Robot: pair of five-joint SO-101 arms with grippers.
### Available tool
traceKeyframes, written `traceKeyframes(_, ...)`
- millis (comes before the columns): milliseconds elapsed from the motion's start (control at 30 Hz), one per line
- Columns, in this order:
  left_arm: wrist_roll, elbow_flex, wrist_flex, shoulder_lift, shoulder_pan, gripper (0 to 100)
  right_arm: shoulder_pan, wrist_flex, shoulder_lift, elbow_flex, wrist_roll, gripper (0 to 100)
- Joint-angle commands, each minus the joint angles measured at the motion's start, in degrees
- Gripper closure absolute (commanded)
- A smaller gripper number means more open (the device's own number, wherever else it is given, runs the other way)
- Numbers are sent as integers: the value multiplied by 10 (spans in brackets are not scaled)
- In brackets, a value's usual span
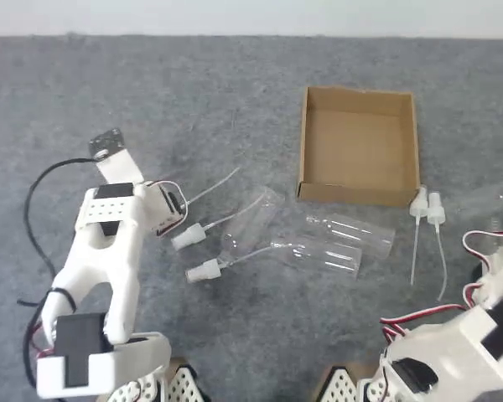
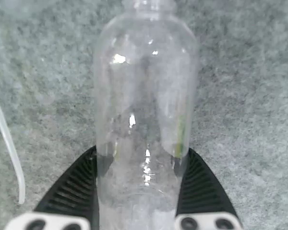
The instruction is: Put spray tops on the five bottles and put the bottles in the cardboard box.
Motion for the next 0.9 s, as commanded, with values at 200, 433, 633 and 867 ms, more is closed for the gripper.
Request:
traceKeyframes(200,-116,-88,11,-4,-7,827,6,5,-9,-28,8,957)
traceKeyframes(433,-375,-143,57,-3,5,827,4,5,-10,-28,8,957)
traceKeyframes(633,-487,-187,105,-1,74,826,3,5,-10,-28,8,957)
traceKeyframes(867,-515,-198,60,109,94,826,3,22,-11,-29,8,957)
